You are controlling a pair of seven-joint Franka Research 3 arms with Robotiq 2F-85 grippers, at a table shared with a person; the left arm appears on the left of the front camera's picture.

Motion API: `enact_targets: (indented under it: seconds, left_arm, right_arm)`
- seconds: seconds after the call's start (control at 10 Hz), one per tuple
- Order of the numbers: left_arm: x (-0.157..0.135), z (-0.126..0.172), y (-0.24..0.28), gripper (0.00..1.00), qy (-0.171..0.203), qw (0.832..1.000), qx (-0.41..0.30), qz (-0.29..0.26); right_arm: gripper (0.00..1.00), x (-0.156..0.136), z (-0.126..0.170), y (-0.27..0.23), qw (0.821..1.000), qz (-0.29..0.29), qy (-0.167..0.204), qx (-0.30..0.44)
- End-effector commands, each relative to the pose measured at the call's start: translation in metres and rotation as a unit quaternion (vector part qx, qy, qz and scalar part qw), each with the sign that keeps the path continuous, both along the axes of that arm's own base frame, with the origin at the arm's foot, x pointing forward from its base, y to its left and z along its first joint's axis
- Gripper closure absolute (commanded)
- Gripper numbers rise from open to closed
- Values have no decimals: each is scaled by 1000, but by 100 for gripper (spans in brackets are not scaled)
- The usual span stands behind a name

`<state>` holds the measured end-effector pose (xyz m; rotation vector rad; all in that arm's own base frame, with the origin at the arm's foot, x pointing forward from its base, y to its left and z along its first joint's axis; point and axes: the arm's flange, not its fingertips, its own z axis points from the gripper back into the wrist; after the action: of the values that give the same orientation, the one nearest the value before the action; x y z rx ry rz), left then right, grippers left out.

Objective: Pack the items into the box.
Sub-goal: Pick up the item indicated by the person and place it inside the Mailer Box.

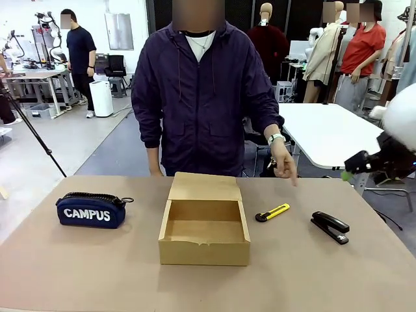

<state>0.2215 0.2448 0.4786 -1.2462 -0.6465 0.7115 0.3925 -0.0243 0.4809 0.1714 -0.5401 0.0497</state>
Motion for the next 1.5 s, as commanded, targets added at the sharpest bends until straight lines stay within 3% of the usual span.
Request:
enact_targets:
  seconds: [0.0, 0.4, 0.7, 0.9, 1.1, 1.3, 1.4]
  left_arm:
    - [0, 1, 1, 0, -15, 1000, 0, 1]
    - [0, 1, 1, 0, -15, 1000, 0, 1]
    - [0, 1, 1, 0, -15, 1000, 0, 1]
    - [0, 1, 1, 0, -15, 1000, 0, 1]
    - [0, 1, 1, 0, -15, 1000, 0, 1]
    - [0, 1, 1, 0, -15, 1000, 0, 1]
    - [0, 1, 1, 0, -15, 1000, 0, 1]
  right_arm:
    - [0, 0, 9, -15, 998, -36, 5, 53]
    - [0, -2, 0, -14, 999, -26, 4, 34]
    - [0, 63, -32, 5, 994, 18, 103, -6]
    - [0, 100, -66, 17, 989, 16, 137, -50]
    - [0, 118, -94, 24, 979, -20, 184, -92]
    - [0, 128, -111, 27, 976, -28, 200, -83]
    - [0, 132, -114, 20, 980, -54, 177, -75]
